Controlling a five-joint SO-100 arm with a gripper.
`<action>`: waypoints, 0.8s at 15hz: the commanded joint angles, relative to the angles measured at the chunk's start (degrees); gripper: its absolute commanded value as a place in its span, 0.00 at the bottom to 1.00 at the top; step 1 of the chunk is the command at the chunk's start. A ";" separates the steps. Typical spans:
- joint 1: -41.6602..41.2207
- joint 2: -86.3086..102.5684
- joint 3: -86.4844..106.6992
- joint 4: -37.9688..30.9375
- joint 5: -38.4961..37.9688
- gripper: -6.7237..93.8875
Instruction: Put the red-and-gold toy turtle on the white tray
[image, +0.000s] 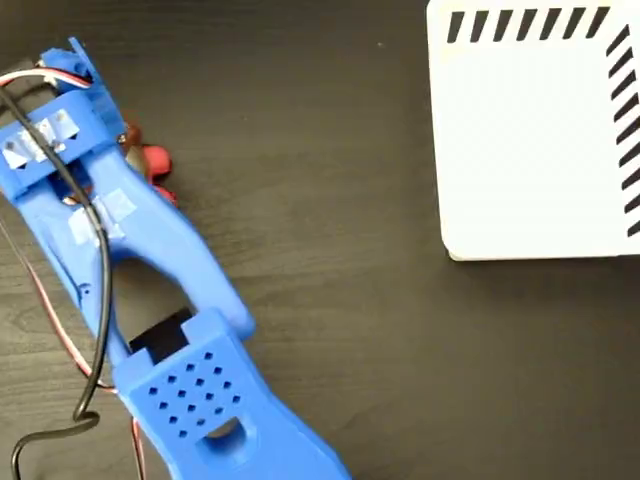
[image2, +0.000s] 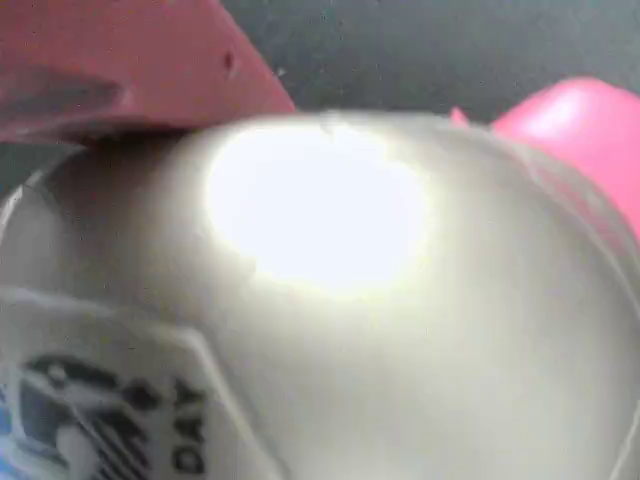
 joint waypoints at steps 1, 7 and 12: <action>0.35 8.09 -0.79 0.44 0.88 0.03; 3.25 31.11 10.90 -1.05 -2.29 0.03; 4.22 45.44 16.17 1.49 -9.49 0.03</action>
